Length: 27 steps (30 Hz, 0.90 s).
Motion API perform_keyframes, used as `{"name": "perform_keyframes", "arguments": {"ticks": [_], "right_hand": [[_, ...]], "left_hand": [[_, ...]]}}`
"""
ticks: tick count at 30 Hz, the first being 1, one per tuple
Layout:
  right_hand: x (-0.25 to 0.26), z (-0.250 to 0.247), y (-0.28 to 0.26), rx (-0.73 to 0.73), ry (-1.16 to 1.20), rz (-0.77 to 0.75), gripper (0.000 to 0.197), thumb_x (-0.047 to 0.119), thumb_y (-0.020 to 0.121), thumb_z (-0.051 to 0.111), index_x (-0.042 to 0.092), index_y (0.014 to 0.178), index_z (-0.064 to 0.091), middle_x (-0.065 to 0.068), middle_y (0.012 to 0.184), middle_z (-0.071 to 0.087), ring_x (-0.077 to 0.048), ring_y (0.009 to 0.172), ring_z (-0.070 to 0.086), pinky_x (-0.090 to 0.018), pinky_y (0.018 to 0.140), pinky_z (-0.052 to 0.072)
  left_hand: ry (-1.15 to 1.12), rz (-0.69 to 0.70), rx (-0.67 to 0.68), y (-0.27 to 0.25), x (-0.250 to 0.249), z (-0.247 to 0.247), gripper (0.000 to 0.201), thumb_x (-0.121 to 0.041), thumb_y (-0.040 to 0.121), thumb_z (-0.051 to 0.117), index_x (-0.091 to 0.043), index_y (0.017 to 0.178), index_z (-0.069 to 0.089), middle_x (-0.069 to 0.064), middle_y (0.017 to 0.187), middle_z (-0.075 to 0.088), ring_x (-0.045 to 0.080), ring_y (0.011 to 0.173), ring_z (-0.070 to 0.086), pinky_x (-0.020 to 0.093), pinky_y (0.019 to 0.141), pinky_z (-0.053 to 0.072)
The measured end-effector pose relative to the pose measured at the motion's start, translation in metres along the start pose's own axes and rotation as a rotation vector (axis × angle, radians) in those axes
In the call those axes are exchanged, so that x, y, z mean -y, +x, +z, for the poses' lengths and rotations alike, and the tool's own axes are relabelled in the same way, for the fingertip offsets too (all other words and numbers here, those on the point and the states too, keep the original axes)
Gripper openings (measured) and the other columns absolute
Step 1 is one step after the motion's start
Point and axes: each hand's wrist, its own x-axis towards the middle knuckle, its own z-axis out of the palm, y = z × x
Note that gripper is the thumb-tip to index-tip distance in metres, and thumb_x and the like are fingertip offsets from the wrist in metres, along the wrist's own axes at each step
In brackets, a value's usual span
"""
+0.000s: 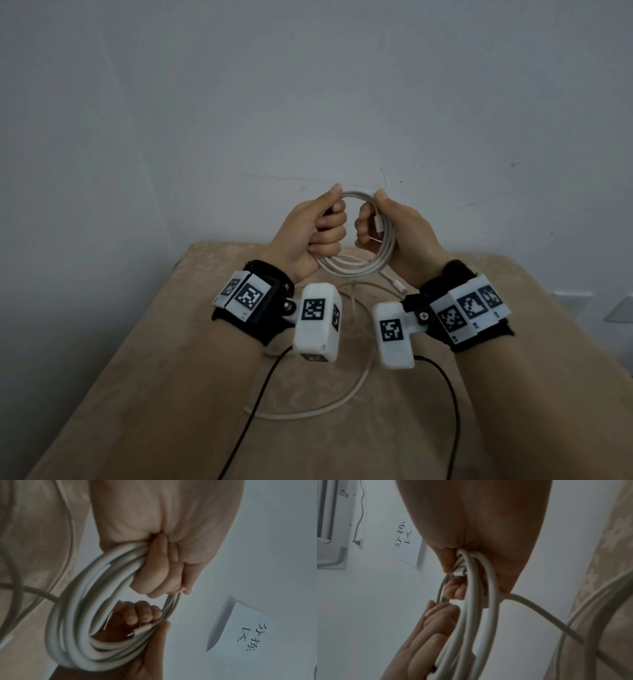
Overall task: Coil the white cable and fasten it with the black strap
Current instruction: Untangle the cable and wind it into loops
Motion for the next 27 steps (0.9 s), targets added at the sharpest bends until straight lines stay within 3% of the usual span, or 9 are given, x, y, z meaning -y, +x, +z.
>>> {"name": "perform_keyframes", "arguments": {"ticks": [6, 8, 10, 14, 20, 24, 27], "right_hand": [[-0.009, -0.002, -0.001, 0.111, -0.02, 0.147, 0.073, 0.062, 0.094, 0.016, 0.009, 0.101, 0.065, -0.013, 0.078, 0.07, -0.025, 0.071, 0.067, -0.035, 0.071, 0.053], [-0.014, 0.0, -0.002, 0.119, -0.081, 0.193, 0.079, 0.064, 0.093, 0.012, 0.008, 0.1, 0.068, -0.014, 0.075, 0.069, -0.026, 0.071, 0.066, -0.037, 0.074, 0.052], [-0.019, 0.002, -0.002, 0.131, -0.165, 0.233, 0.079, 0.063, 0.094, 0.014, 0.007, 0.093, 0.069, -0.012, 0.067, 0.064, -0.023, 0.063, 0.061, -0.034, 0.068, 0.05], [-0.032, -0.002, -0.002, 0.118, -0.341, 0.274, 0.062, 0.052, 0.097, 0.036, 0.005, 0.082, 0.073, -0.003, 0.052, 0.045, -0.015, 0.05, 0.044, -0.028, 0.057, 0.044], [-0.03, -0.006, -0.004, 0.05, -0.353, 0.242, 0.033, 0.036, 0.088, 0.062, 0.009, 0.071, 0.072, 0.005, 0.049, 0.03, -0.011, 0.048, 0.027, -0.02, 0.048, 0.027], [-0.025, -0.006, -0.005, 0.026, -0.483, 0.213, 0.026, 0.03, 0.084, 0.069, 0.009, 0.072, 0.075, 0.009, 0.04, 0.031, -0.005, 0.038, 0.027, -0.016, 0.041, 0.03], [-0.016, -0.014, -0.005, 0.015, -0.557, 0.166, 0.015, 0.022, 0.079, 0.075, 0.008, 0.077, 0.075, 0.008, 0.04, 0.042, -0.005, 0.039, 0.034, -0.018, 0.042, 0.035]], "left_hand": [[-0.237, 0.021, -0.05, 0.002, -0.009, -0.009, 0.038, -0.035, 0.101, 0.035, -0.017, 0.068, 0.039, -0.009, 0.04, 0.028, 0.002, 0.024, 0.023, 0.012, 0.023, 0.015], [-0.324, 0.054, -0.072, 0.002, -0.013, -0.014, 0.039, -0.036, 0.101, 0.032, -0.017, 0.067, 0.038, -0.009, 0.039, 0.029, 0.003, 0.023, 0.025, 0.012, 0.023, 0.015], [-0.391, 0.09, -0.085, 0.003, -0.014, -0.018, 0.04, -0.037, 0.101, 0.031, -0.017, 0.068, 0.037, -0.008, 0.038, 0.029, 0.004, 0.022, 0.026, 0.012, 0.023, 0.015], [-0.496, 0.173, -0.108, 0.004, -0.017, -0.027, 0.042, -0.039, 0.101, 0.032, -0.017, 0.066, 0.038, -0.008, 0.037, 0.03, 0.004, 0.022, 0.026, 0.013, 0.023, 0.016], [-0.515, 0.235, -0.143, 0.004, -0.02, -0.041, 0.043, -0.041, 0.101, 0.033, -0.017, 0.065, 0.039, -0.008, 0.037, 0.031, 0.004, 0.022, 0.025, 0.014, 0.024, 0.017], [-0.266, 0.26, -0.266, 0.003, -0.02, -0.038, 0.038, -0.037, 0.1, 0.039, -0.018, 0.067, 0.039, -0.01, 0.041, 0.028, 0.001, 0.026, 0.02, 0.014, 0.025, 0.015], [-0.017, 0.266, -0.324, 0.001, -0.021, -0.039, 0.036, -0.033, 0.099, 0.044, -0.017, 0.067, 0.039, -0.01, 0.044, 0.028, 0.001, 0.03, 0.018, 0.012, 0.029, 0.013]]}}
